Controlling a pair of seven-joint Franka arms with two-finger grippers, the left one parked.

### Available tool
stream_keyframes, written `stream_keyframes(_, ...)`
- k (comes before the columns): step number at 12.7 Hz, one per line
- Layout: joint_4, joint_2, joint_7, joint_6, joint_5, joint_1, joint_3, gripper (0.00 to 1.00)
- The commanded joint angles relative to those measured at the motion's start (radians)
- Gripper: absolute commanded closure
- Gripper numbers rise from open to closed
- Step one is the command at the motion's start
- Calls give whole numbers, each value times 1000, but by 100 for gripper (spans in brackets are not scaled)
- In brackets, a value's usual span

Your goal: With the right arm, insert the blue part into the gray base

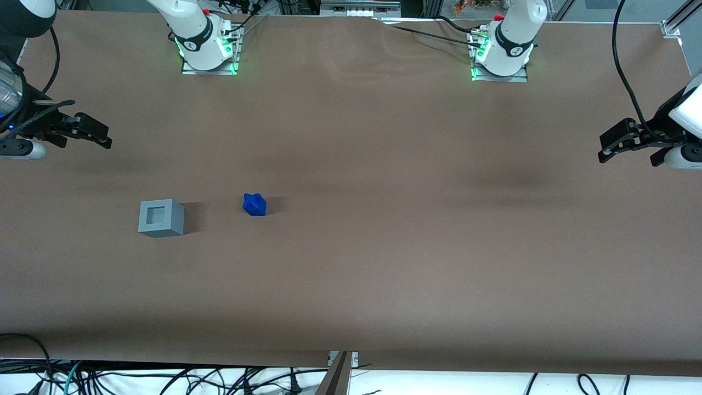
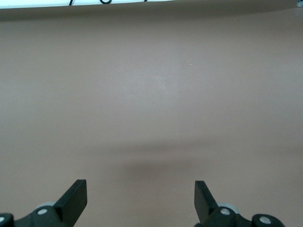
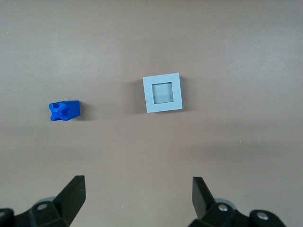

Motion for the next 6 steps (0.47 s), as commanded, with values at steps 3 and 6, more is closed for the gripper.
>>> stream_keyframes(3,-18,-24,-17,0,15,-2,3,0)
stream_keyframes(6,-19,-23,-15,-3,16,-2,7,0)
